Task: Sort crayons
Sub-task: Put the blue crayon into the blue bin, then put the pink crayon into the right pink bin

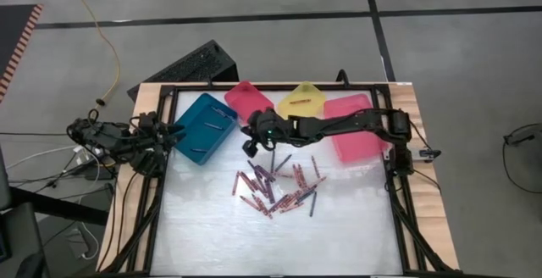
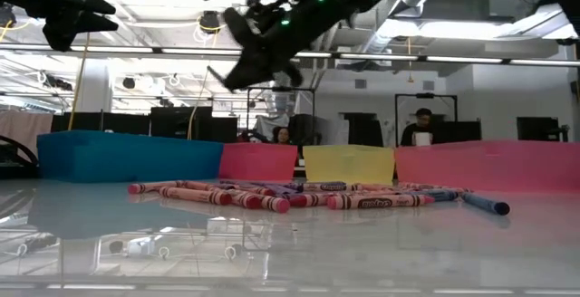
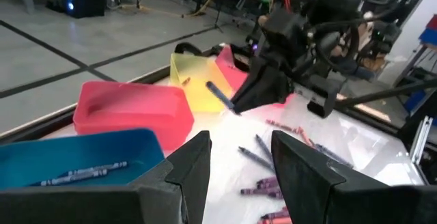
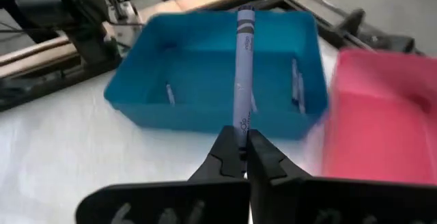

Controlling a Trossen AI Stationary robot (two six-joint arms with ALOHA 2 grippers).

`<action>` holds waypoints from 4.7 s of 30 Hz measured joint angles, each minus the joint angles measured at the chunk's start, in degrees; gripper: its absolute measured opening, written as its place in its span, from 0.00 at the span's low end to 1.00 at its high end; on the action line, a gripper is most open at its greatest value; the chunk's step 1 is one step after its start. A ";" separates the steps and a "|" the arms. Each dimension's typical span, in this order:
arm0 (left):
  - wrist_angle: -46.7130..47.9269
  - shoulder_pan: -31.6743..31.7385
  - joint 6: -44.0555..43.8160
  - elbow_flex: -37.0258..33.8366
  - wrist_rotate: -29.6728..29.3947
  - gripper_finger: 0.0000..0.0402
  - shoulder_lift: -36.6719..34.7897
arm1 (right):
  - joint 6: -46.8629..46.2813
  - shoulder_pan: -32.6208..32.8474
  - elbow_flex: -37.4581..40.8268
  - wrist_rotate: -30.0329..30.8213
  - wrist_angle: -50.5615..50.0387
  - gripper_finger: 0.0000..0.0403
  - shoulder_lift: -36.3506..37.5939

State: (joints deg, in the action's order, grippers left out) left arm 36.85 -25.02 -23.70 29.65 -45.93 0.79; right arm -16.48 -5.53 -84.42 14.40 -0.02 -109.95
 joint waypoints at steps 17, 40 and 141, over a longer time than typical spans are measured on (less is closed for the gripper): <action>0.23 -0.02 0.04 -0.02 0.06 0.36 0.34 | 9.25 -2.31 -19.22 -3.34 0.02 0.01 -13.65; 0.19 -0.01 0.06 -0.02 0.05 0.36 0.34 | 12.18 -7.70 -30.75 -5.56 2.46 0.09 -24.48; 1.26 -0.02 -2.27 -0.02 -1.45 0.36 0.33 | -35.91 11.35 34.43 3.48 -36.27 0.45 22.33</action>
State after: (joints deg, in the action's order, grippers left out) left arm 38.11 -25.04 -25.98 29.63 -47.37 1.12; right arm -52.39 5.82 -50.00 17.88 -36.29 -87.62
